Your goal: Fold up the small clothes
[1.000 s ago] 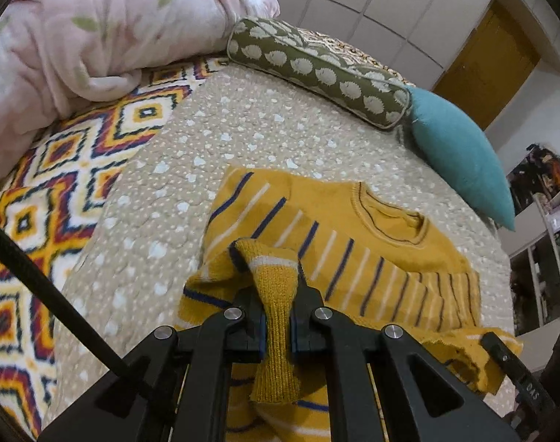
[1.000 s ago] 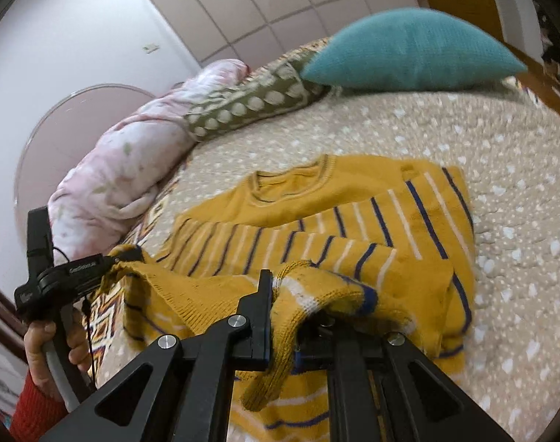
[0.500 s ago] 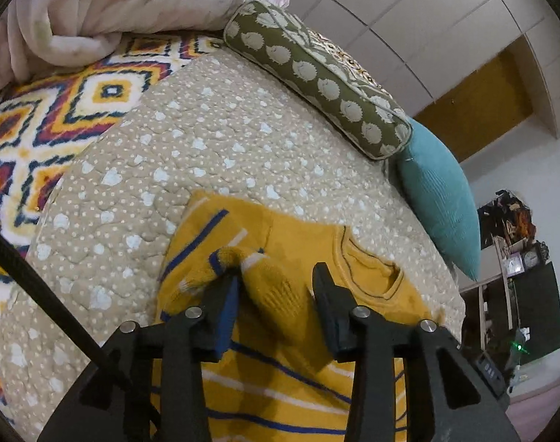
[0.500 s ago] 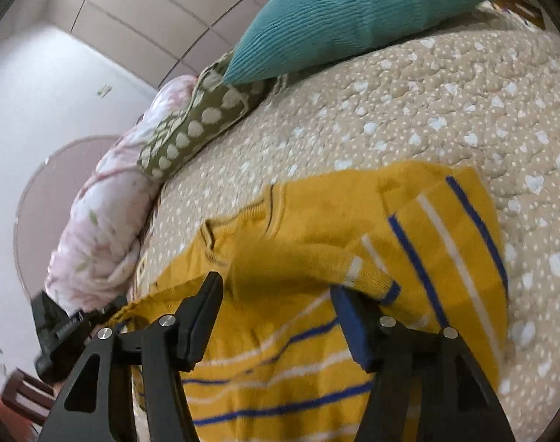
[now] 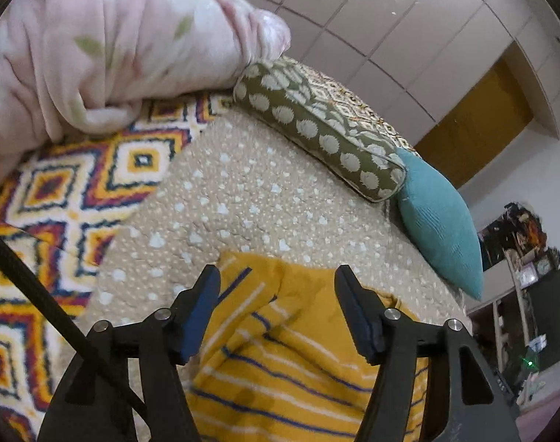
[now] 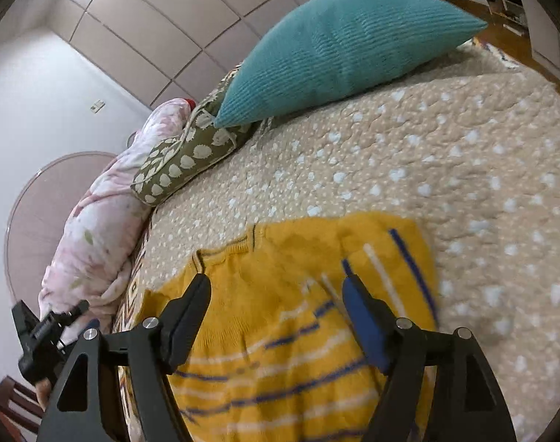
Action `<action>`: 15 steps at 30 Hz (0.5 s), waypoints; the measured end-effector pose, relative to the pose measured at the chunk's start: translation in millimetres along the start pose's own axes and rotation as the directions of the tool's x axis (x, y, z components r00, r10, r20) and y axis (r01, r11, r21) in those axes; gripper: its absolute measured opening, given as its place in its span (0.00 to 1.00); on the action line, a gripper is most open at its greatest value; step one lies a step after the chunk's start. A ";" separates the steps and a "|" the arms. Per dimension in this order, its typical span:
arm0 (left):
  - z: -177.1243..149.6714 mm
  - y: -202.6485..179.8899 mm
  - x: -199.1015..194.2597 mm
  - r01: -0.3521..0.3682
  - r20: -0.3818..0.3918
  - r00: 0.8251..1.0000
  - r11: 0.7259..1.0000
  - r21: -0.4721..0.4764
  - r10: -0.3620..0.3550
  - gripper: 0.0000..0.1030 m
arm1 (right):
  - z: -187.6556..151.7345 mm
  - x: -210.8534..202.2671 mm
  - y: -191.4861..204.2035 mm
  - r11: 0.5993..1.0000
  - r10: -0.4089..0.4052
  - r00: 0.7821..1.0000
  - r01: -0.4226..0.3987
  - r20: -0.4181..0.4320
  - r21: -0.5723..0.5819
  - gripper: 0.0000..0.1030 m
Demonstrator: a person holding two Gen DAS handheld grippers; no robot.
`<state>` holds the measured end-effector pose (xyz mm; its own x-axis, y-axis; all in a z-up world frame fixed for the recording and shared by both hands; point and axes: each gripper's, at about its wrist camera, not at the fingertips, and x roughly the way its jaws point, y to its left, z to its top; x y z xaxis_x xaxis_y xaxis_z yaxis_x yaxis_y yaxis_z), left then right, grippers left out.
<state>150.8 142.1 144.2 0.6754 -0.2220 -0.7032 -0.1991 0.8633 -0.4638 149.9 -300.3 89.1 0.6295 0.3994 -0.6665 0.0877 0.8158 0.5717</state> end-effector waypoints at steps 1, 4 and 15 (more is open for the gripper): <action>-4.7 -0.8 -5.9 -0.019 0.007 1.000 1.000 0.025 0.019 0.66 | -5.0 -6.4 -2.0 1.000 -0.015 1.000 0.015 0.000 -0.019 0.76; -26.9 -2.7 -18.1 -0.094 0.015 0.996 0.988 0.126 0.093 0.67 | -31.5 -22.2 -7.6 0.991 -0.084 0.996 0.081 -0.023 -0.107 0.76; -110.8 40.6 -4.3 -0.206 -0.081 0.970 0.952 0.225 0.229 0.67 | -106.2 -43.8 -25.6 0.819 -0.437 0.897 0.429 0.069 -0.381 0.66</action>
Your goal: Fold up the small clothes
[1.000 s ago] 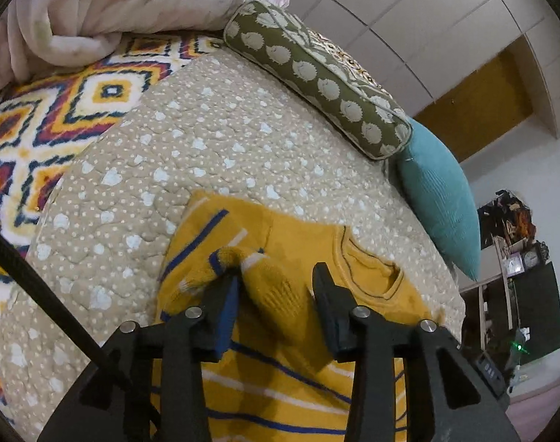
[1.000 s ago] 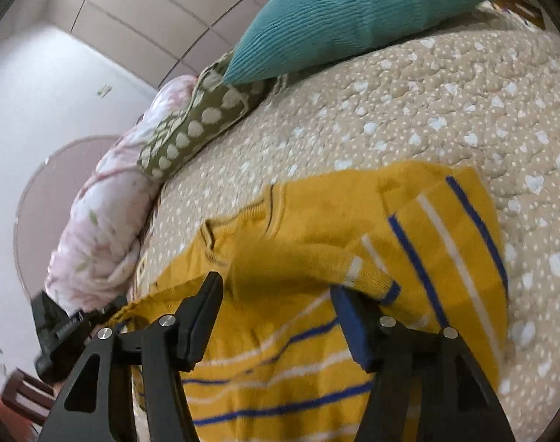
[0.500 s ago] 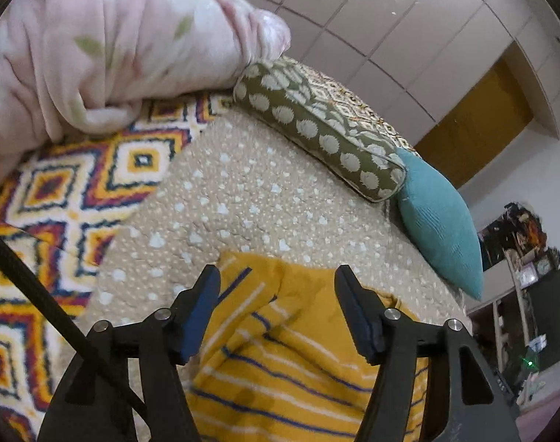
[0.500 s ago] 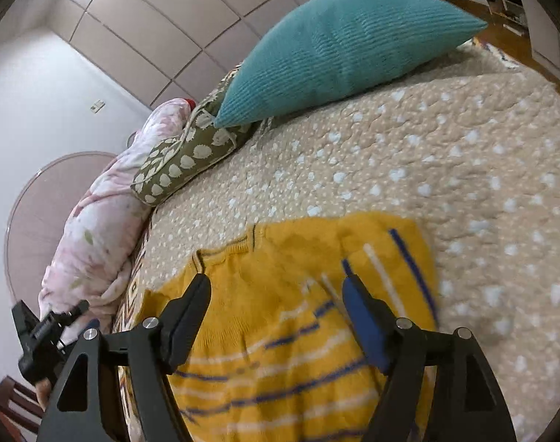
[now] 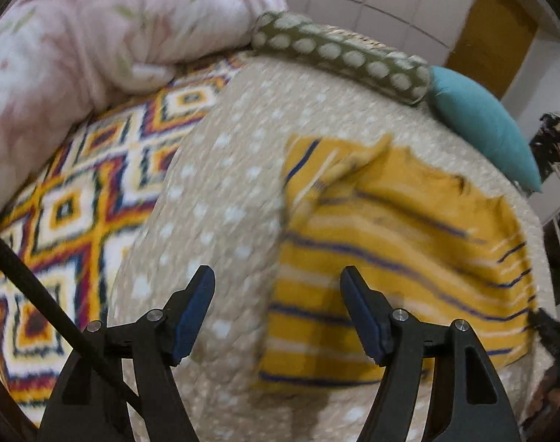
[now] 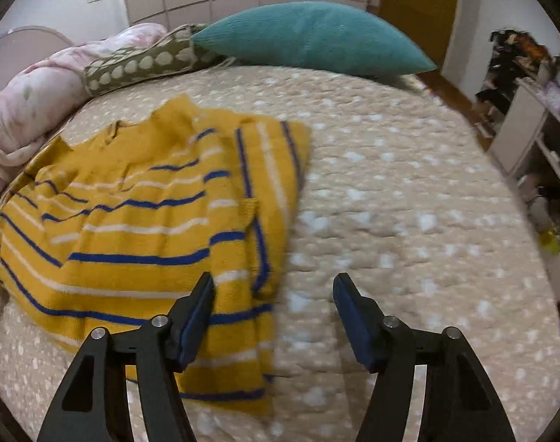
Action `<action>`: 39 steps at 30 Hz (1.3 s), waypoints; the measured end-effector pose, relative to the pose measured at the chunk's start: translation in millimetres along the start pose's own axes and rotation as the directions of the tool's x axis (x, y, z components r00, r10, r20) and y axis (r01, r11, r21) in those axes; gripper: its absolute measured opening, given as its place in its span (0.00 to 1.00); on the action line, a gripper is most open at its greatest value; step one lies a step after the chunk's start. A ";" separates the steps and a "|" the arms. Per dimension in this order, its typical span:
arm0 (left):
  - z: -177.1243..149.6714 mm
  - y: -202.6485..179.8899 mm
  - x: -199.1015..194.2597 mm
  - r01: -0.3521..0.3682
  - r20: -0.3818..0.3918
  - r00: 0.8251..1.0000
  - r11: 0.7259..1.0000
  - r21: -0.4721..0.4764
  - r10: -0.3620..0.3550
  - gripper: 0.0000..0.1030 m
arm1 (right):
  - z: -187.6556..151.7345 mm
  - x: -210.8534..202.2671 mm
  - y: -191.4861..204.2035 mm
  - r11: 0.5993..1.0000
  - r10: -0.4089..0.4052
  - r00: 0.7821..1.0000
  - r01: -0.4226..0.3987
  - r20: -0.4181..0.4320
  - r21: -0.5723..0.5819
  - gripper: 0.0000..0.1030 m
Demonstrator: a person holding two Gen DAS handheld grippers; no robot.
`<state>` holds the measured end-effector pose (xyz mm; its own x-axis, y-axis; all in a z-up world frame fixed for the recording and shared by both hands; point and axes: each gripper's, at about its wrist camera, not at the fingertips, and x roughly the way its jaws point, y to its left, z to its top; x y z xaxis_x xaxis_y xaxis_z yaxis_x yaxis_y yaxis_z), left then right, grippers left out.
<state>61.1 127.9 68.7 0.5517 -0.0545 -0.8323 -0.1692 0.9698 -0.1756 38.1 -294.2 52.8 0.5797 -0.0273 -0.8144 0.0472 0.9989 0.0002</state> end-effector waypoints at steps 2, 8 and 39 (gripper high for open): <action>-9.9 11.5 7.4 -0.010 -0.009 1.000 1.000 -0.029 0.010 0.67 | 2.1 -14.4 2.5 0.999 -0.036 0.999 0.036 0.033 -0.019 0.66; -21.9 34.1 17.9 -0.035 0.022 0.999 0.996 -0.081 0.037 0.69 | 11.4 -61.9 47.7 0.994 0.027 0.993 -0.014 0.114 -0.111 0.66; -20.8 125.9 -22.9 0.243 0.145 0.967 0.933 -0.266 -0.211 0.69 | 115.5 63.4 386.4 0.851 0.088 0.995 -0.096 -0.041 -0.516 0.45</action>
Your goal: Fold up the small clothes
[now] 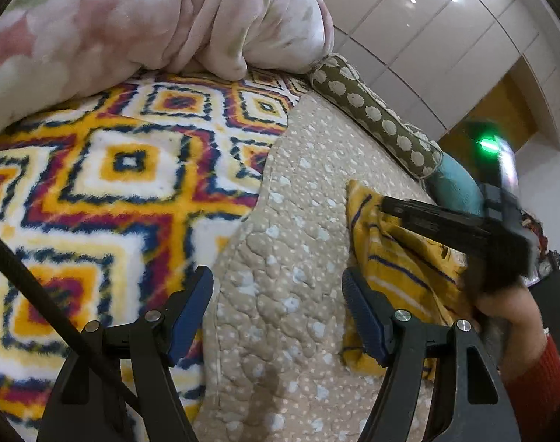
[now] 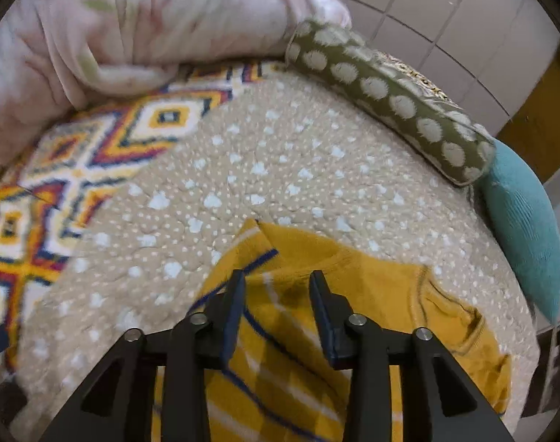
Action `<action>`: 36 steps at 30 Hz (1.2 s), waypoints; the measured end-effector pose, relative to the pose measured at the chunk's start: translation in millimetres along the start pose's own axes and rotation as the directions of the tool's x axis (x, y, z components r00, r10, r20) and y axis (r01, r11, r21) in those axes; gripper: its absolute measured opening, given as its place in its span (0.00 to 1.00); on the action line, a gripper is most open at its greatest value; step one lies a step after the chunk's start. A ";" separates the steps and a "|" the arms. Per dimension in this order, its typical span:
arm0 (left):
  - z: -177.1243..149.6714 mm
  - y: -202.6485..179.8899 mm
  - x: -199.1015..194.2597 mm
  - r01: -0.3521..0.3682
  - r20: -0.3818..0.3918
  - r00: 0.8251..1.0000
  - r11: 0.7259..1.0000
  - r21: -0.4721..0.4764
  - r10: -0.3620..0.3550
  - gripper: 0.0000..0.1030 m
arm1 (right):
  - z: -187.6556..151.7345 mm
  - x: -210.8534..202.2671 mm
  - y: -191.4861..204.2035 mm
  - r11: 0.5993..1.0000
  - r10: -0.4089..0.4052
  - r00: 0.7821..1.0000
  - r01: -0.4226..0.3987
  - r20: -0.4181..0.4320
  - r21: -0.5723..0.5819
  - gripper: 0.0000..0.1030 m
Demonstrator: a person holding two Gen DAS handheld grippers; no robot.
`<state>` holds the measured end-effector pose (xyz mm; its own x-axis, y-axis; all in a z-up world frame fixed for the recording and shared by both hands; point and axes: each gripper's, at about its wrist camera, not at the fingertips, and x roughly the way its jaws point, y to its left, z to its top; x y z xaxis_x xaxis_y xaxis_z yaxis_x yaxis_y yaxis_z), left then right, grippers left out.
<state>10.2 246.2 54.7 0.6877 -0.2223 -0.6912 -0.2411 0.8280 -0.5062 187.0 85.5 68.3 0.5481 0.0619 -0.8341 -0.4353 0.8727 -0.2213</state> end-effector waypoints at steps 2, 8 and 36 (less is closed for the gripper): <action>-1.2 -7.0 -0.5 0.010 -0.003 1.000 1.000 0.019 -0.010 0.69 | -11.7 -24.4 -14.8 1.000 0.007 0.999 -0.008 0.035 0.019 0.48; -17.0 -46.7 6.2 0.032 -0.014 0.999 0.993 0.116 -0.030 0.69 | -73.0 -66.7 -106.0 0.988 -0.090 0.996 0.087 0.014 0.128 0.48; -36.9 -99.7 80.9 -0.098 -0.086 0.988 0.948 0.304 0.130 0.75 | -171.3 10.5 -316.5 0.785 -0.181 0.949 0.297 -0.258 0.543 0.07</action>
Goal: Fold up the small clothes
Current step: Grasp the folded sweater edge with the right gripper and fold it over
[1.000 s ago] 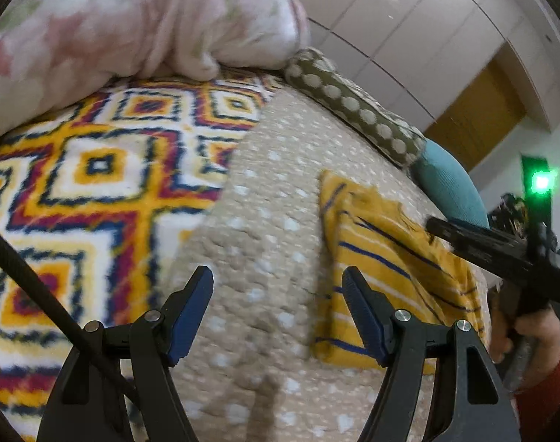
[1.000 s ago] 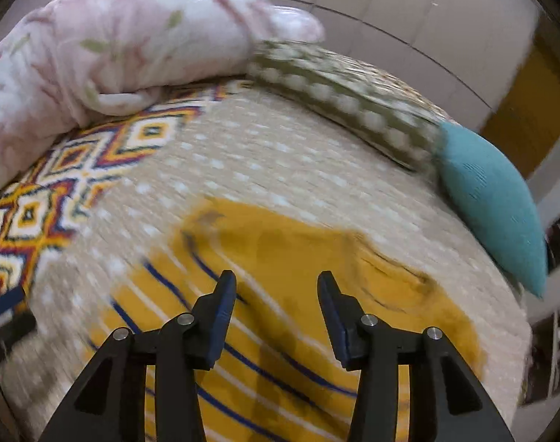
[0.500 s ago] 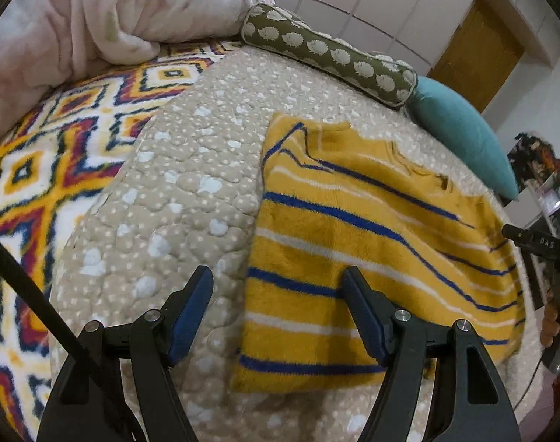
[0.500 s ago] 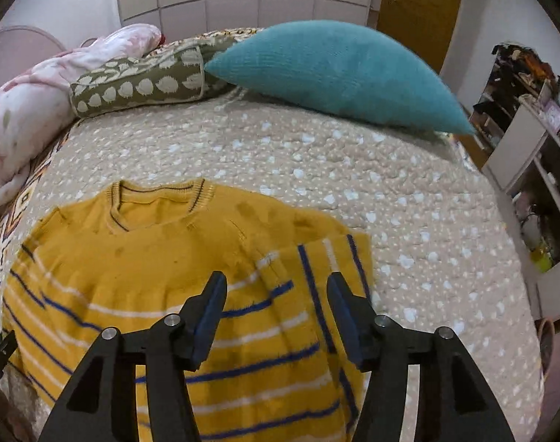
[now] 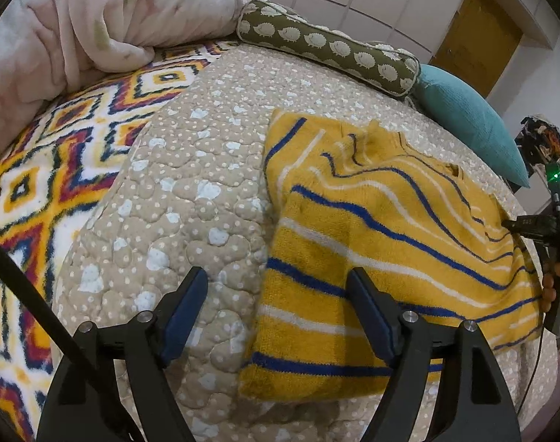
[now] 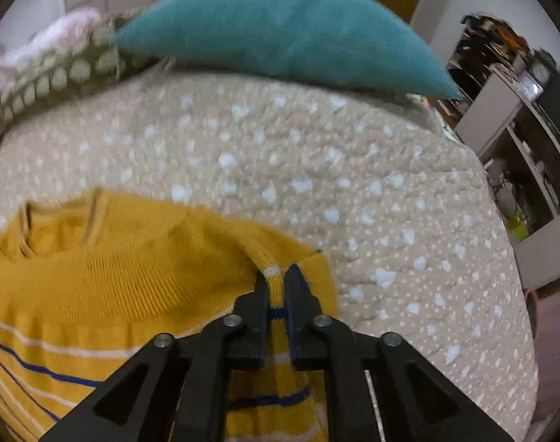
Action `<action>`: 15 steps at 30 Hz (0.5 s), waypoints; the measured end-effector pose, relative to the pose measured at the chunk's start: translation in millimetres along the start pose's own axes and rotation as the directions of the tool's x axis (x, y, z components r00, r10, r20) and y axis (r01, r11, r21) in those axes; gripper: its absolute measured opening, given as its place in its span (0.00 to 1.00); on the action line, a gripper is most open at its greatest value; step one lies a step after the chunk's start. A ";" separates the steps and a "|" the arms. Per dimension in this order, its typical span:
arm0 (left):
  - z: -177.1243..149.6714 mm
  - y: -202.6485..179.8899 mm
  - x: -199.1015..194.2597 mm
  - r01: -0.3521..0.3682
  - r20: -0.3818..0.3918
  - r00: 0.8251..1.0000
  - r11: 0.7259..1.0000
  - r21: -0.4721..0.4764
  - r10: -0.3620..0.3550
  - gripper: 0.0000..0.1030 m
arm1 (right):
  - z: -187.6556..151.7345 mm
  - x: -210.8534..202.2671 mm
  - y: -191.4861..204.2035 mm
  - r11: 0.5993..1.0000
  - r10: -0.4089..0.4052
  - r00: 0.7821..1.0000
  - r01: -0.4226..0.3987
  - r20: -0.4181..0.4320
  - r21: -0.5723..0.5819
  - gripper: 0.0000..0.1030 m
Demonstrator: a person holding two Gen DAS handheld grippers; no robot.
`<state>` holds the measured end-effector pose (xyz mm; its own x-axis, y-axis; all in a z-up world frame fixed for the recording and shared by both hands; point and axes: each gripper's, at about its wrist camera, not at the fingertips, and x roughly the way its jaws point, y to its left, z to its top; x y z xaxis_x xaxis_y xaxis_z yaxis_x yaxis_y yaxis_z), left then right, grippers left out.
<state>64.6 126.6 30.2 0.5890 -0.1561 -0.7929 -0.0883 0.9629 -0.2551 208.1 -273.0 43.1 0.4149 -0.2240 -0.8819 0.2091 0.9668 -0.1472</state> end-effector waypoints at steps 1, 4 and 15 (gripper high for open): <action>-0.1 0.5 -0.2 0.001 -0.001 1.000 1.000 -0.001 -0.001 0.75 | -1.3 -3.3 1.8 1.000 -0.002 1.000 0.002 0.013 -0.011 0.10; 0.6 2.8 -3.4 0.010 0.001 1.000 1.000 -0.010 -0.010 0.75 | -6.5 -32.4 -6.1 0.999 0.036 0.995 -0.037 0.089 0.017 0.28; 2.4 32.8 -24.2 -0.098 0.034 0.994 0.992 -0.078 0.101 0.75 | -34.9 -122.9 58.1 0.971 0.227 0.953 -0.207 0.201 -0.116 0.38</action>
<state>49.4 162.5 42.3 0.6038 -0.0508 -0.7955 -0.2080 0.9533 -0.2188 138.4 -185.0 127.3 0.6211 -0.0186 -0.7835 0.0143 0.9998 -0.0124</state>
